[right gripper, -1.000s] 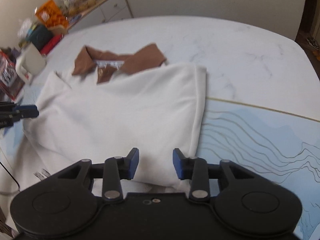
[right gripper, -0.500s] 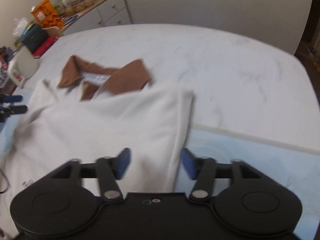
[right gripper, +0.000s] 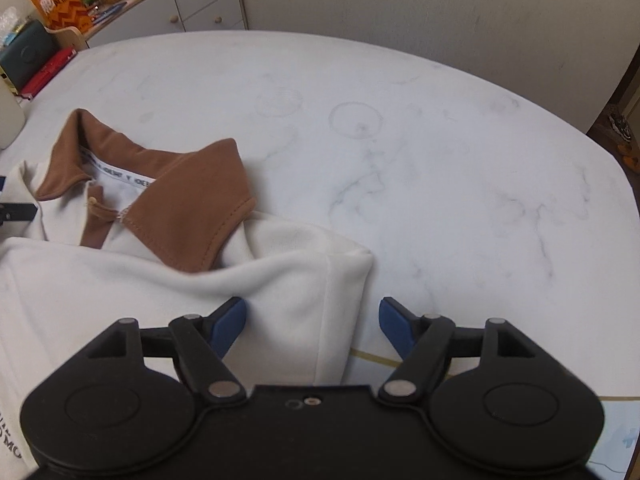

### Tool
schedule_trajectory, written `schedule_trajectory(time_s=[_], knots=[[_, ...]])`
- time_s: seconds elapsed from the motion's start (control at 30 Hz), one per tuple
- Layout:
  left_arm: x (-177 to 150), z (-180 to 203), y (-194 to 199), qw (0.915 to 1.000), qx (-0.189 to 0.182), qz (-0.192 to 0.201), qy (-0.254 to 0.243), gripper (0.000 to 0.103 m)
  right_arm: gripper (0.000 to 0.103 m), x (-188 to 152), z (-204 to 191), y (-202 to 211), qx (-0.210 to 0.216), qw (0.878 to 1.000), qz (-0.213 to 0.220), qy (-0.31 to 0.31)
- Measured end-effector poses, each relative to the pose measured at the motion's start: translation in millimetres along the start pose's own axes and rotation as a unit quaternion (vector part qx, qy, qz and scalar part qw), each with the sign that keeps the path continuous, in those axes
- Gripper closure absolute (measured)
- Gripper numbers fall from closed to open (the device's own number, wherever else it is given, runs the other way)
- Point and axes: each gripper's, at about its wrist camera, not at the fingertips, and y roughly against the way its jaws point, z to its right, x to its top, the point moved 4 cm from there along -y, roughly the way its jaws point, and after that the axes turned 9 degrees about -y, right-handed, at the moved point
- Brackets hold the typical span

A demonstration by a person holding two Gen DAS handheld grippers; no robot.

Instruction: Fold clothes

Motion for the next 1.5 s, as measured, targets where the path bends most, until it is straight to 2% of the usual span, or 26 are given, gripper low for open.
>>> schedule_trajectory(time_s=[0.2,0.27,0.3,0.37,0.43,0.53,0.63,0.77,0.87,1.1,1.17,1.33,1.43,1.5], knots=[[7.5,3.8,-4.1,1.0,0.0,0.005,0.004,0.022,0.0,-0.6,-8.9,-0.2,0.004,1.0,0.01,0.002],[9.3,8.5,-2.9,1.0,0.005,0.006,-0.005,0.04,0.0,-1.5,-12.1,5.9,0.01,1.0,0.017,0.003],[9.7,10.1,-0.8,0.9999,0.004,0.008,-0.009,0.045,0.0,-2.0,-12.6,10.1,0.012,1.0,0.021,0.001],[10.0,12.6,4.7,0.9998,0.001,0.013,-0.015,0.081,0.0,-3.2,-13.3,19.0,0.016,0.999,0.03,-0.002],[10.1,13.5,13.5,0.9997,-0.005,0.021,-0.012,0.088,0.0,-2.7,-15.3,34.6,0.026,0.999,0.045,-0.004],[10.0,15.0,37.2,0.9987,-0.015,0.048,-0.004,0.089,0.0,-3.2,-18.0,61.6,0.043,0.997,0.059,-0.028],[6.4,18.6,69.2,0.9963,-0.028,0.081,-0.003,0.09,0.0,-11.3,-24.6,97.4,0.083,0.992,0.075,-0.055],[-5.1,23.3,114.8,0.9918,-0.045,0.119,-0.01,0.091,0.0,-37.3,-38.2,144.8,0.117,0.988,0.091,-0.047],[-23.2,26.9,145.2,0.9881,-0.063,0.14,-0.014,0.091,0.0,-60.3,-43.5,174.4,0.135,0.985,0.097,-0.045],[-83.8,32.6,200.6,0.9829,-0.101,0.152,-0.026,0.091,0.0,-123.7,-39.5,229.6,0.168,0.979,0.096,-0.065],[-104.9,35.6,204.4,0.982,-0.123,0.141,-0.028,0.091,0.0,-144.4,-41.7,232.7,0.179,0.978,0.08,-0.067],[-164.4,48.6,191.7,0.9827,-0.172,0.063,-0.027,0.091,0.0,-203.2,-46.3,221.9,0.197,0.976,0.018,-0.088],[-196.8,56.6,182.6,0.9786,-0.203,0.029,-0.017,0.091,0.0,-239.7,-48.7,213.8,0.208,0.973,-0.021,-0.103],[-210.8,59.0,173.5,0.9763,-0.216,0.016,-0.01,0.091,0.0,-259.0,-45.2,197.8,0.187,0.974,-0.047,-0.121]])
